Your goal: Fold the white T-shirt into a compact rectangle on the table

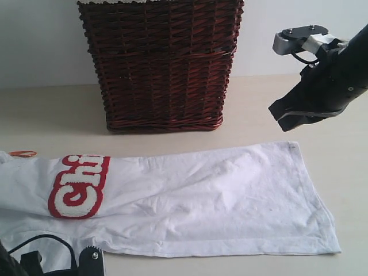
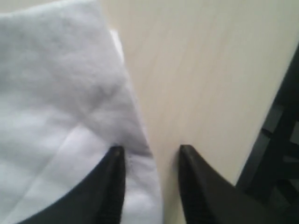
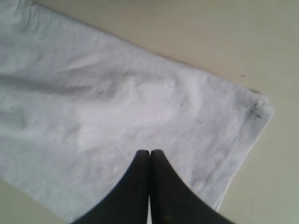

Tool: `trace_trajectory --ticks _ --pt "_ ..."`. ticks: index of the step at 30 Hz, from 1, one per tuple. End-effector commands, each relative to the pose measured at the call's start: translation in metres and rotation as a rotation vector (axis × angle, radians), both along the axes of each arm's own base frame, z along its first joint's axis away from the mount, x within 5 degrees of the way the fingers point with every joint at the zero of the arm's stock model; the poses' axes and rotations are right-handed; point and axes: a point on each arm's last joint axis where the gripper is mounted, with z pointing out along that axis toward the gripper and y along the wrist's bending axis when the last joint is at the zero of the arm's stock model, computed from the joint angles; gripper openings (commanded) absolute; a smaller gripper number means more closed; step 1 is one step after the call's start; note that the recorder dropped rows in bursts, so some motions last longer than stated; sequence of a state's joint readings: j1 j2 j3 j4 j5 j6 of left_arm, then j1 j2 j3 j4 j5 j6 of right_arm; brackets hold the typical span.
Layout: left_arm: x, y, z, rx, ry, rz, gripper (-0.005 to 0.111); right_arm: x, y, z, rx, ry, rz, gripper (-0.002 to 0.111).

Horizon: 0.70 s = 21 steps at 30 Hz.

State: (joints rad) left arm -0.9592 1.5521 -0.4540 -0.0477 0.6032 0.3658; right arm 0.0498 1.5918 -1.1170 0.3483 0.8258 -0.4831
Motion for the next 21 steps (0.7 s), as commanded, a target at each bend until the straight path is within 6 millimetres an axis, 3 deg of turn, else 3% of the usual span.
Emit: trace_trajectory --ticks 1,2,9,13,16,21 --pt "-0.003 0.000 -0.007 0.110 0.091 0.001 0.005 0.001 -0.001 0.005 0.008 -0.028 -0.002 0.000" --pt "-0.002 -0.002 -0.002 0.118 0.100 -0.003 0.000 0.001 -0.001 0.005 0.008 -0.028 -0.002 0.000" --pt "-0.002 -0.007 0.015 0.087 0.119 0.006 0.000 0.001 -0.001 0.005 0.010 -0.028 -0.002 0.000" --pt "-0.003 -0.003 0.035 0.043 0.085 -0.033 0.000 0.001 -0.001 0.005 0.009 -0.030 -0.003 0.000" --pt "0.007 0.002 0.055 0.015 -0.017 -0.065 0.000 0.001 -0.001 0.006 0.009 -0.032 -0.003 0.000" --pt "0.044 0.016 0.096 0.033 -0.343 -0.103 0.000 0.001 -0.001 0.006 0.009 -0.034 -0.004 0.000"
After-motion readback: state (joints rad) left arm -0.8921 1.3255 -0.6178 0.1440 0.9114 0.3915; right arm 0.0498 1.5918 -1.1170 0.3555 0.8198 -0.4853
